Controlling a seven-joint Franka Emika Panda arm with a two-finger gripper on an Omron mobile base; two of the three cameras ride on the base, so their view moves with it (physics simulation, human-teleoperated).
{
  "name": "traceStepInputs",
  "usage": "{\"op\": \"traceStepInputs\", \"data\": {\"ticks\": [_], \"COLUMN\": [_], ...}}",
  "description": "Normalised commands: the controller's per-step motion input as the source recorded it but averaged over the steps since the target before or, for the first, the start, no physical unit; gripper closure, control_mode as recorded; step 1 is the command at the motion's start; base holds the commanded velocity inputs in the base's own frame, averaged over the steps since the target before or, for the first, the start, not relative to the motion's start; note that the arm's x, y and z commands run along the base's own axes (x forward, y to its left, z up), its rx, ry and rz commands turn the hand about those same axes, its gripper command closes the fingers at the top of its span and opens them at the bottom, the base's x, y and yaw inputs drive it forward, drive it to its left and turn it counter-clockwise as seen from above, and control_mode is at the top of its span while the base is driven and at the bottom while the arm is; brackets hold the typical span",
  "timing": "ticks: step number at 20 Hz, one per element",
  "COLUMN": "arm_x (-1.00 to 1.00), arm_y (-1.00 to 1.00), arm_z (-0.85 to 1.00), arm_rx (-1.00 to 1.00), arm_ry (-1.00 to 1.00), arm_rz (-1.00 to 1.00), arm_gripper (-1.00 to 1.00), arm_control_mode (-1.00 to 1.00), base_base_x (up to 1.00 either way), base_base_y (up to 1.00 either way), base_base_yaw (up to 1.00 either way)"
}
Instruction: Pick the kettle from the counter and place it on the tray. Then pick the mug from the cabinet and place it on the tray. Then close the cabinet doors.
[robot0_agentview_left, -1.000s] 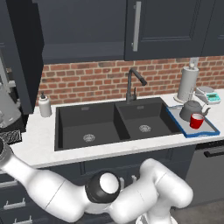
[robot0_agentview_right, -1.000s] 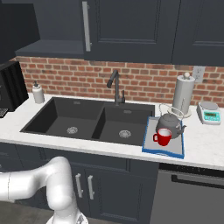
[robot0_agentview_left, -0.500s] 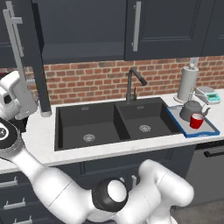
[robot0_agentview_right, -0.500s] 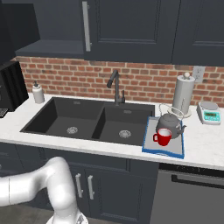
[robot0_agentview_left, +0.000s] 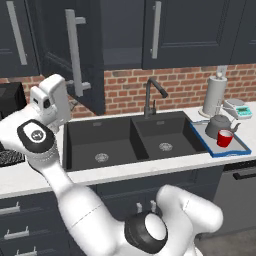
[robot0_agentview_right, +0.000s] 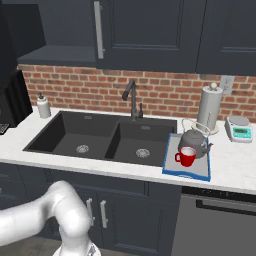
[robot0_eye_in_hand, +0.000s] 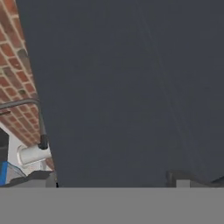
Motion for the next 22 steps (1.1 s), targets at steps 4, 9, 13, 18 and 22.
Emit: {"op": "traceStepInputs", "data": {"ticks": [4, 9, 13, 18, 22], "arm_x": [0.26, 0.36, 0.4, 0.48, 0.51], "arm_y": [-0.97, -0.94, -0.9, -0.82, -0.77], "arm_z": [0.21, 0.21, 0.22, 0.27, 0.26], "arm_rx": [0.02, 0.03, 0.03, 0.03, 0.04], "arm_ry": [0.01, 0.02, 0.03, 0.03, 0.02], "arm_rz": [0.0, 0.0, 0.0, 0.0, 0.0], "arm_gripper": [-1.0, -1.0, -1.0, -1.0, -1.0], "arm_control_mode": [-1.0, -1.0, -1.0, -1.0, -1.0], "base_base_x": [0.0, 0.0, 0.0, 0.0, 0.0], "base_base_y": [0.0, 0.0, 0.0, 0.0, 0.0], "base_base_yaw": [0.0, 0.0, 0.0, 0.0, 0.0]}}
